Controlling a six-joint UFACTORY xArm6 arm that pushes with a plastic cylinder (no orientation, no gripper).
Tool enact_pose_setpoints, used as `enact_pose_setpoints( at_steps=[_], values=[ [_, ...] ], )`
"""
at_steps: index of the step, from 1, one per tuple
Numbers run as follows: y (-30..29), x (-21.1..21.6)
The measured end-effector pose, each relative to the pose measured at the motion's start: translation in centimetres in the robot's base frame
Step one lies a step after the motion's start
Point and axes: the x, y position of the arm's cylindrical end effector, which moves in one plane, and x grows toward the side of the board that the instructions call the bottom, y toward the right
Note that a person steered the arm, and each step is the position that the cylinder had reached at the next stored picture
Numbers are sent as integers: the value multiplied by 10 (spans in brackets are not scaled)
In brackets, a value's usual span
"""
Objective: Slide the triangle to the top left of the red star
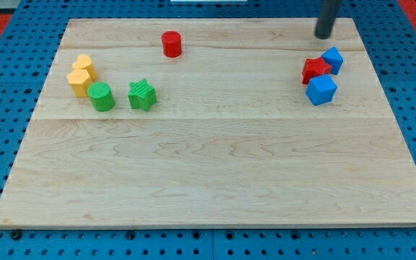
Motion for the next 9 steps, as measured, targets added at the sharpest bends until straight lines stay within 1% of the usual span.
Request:
enact_pose_setpoints(
  at_steps=[1,2,3,4,5,6,7,8,9],
  values=[
    [20,38],
    [-19,67],
    [-64,78],
    [-42,78],
    [-20,52],
    [-79,56],
    [-92,28],
    [-182,0],
    [-267,-8]
  ],
)
